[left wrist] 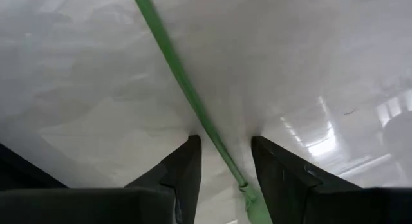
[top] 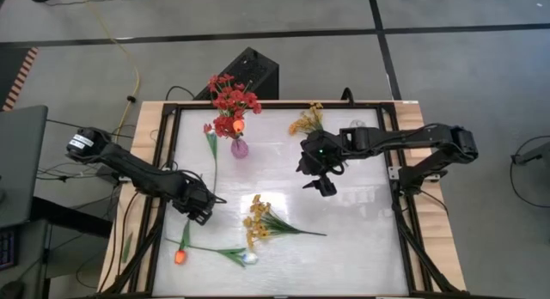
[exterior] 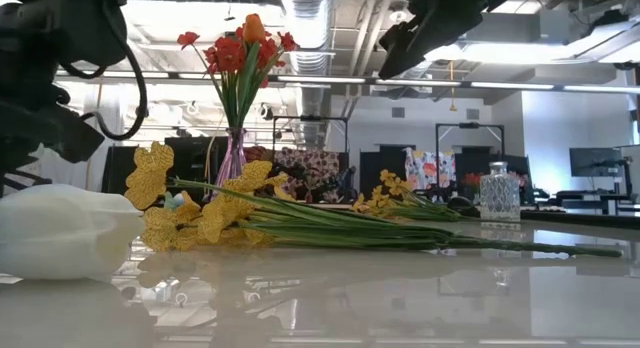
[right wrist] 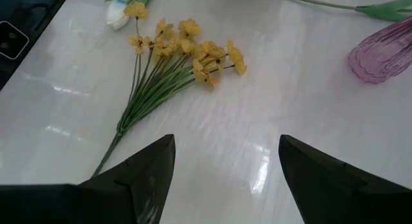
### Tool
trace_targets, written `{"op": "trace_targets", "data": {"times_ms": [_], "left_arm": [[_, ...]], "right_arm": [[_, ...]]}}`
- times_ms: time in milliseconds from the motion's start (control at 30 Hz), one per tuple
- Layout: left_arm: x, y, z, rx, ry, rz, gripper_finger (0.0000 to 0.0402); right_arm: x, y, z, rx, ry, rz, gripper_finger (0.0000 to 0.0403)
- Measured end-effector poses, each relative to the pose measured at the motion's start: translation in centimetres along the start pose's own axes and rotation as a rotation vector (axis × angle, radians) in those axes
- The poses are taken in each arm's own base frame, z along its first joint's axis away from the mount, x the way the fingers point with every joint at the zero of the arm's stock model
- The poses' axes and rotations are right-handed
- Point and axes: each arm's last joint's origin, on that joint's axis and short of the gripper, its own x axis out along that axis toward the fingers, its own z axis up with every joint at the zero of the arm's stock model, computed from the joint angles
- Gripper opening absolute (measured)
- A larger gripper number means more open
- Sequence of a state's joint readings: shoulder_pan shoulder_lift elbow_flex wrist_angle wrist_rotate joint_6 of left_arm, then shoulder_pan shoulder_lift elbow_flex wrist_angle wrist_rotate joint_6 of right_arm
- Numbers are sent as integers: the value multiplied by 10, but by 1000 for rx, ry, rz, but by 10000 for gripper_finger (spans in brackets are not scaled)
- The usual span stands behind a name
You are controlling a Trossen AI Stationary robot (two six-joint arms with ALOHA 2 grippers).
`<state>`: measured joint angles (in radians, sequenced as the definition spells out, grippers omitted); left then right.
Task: Sort flowers into vase by color
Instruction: Put the orange tulip into the pink vase
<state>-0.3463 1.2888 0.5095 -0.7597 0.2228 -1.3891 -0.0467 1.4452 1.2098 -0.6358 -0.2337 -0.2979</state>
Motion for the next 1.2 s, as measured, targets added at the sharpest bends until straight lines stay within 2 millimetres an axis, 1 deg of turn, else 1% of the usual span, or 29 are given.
{"op": "trace_targets", "data": {"times_ms": [100,167,333,367,467,567,667,767,833,933,1067,1200], "left_arm": [[1,2,0,9,1,2,127],[0,1,0,45,-2,-6,108],[-6,-8,0,155,-34,-35,19],[-8,-10,1,175,-44,-41,11],[-13,-17,2,248,-96,-69,4],[-26,-32,4,311,-187,-137,1],[-40,-43,6,380,-227,-180,0],[-59,-61,9,462,-306,-299,0],[-67,-71,12,524,-362,-379,0],[-78,-85,20,605,-480,-534,0],[-80,-95,35,633,-571,-605,0],[-74,-102,55,591,-610,-623,0]], "right_arm": [[0,0,0,1,1,0,302],[0,0,0,2,4,1,302],[0,0,-1,3,10,3,302],[0,0,-1,3,11,3,302],[0,0,-1,4,10,3,302],[0,0,-1,7,13,4,302],[0,1,-2,48,20,6,301],[0,2,-4,62,47,14,301],[0,4,-6,57,64,22,301],[1,11,-5,-1,78,42,301],[5,25,1,-108,44,64,301],[13,35,9,-278,8,10,301]]}}
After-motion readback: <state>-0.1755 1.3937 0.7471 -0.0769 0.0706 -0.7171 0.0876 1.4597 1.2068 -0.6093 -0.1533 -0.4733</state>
